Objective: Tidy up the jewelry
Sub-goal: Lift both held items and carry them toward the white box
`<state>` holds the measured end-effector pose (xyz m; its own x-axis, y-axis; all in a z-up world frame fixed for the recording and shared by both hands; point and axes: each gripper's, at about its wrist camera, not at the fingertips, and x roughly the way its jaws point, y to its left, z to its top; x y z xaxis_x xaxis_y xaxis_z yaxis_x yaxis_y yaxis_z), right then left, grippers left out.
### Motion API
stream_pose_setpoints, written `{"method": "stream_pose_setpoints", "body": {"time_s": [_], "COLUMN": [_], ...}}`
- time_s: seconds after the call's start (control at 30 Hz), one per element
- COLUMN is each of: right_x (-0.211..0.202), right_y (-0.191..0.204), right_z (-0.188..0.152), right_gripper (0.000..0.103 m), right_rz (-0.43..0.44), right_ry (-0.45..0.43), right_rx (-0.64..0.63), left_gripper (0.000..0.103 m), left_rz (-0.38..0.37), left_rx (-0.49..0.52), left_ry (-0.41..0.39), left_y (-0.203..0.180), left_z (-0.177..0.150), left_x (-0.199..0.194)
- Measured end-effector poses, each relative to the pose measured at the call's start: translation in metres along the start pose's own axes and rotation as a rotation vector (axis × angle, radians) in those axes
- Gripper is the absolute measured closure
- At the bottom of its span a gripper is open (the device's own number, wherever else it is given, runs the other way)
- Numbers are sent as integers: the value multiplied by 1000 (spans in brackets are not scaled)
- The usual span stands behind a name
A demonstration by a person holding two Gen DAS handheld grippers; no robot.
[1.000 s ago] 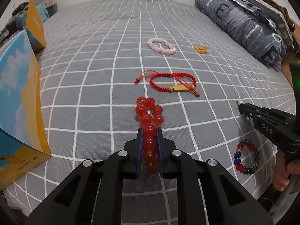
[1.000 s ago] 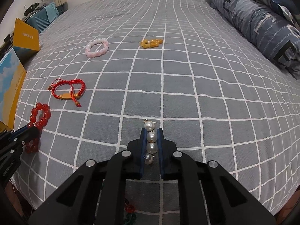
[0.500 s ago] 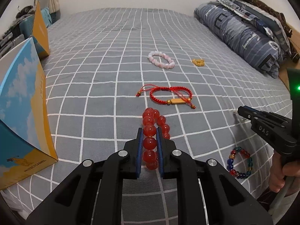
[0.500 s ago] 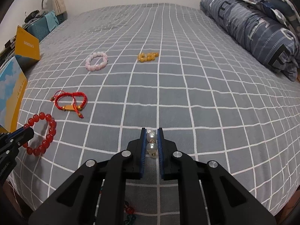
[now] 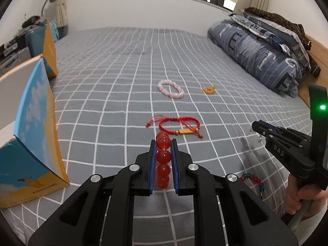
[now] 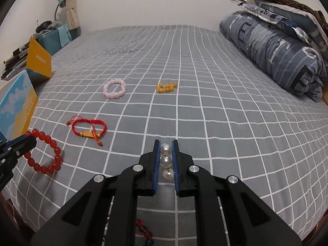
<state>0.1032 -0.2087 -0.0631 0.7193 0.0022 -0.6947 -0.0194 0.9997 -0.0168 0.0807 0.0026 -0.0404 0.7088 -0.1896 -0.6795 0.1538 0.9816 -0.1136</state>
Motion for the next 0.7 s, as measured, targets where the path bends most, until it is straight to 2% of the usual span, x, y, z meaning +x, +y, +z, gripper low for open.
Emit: {"method": "stream_pose_setpoints", "body": {"time_s": [0.7], "right_x": [-16], "right_y": [10], "right_z": [3], "right_gripper": [92], "right_rz": [-34], "right_ry": [-105], "right_rx": [-12], "left_gripper": [90], "left_rz": [118], "left_rx": [1], "left_ry": [-215], "left_y": [7], "left_z": [13], "left_x": [-35]}}
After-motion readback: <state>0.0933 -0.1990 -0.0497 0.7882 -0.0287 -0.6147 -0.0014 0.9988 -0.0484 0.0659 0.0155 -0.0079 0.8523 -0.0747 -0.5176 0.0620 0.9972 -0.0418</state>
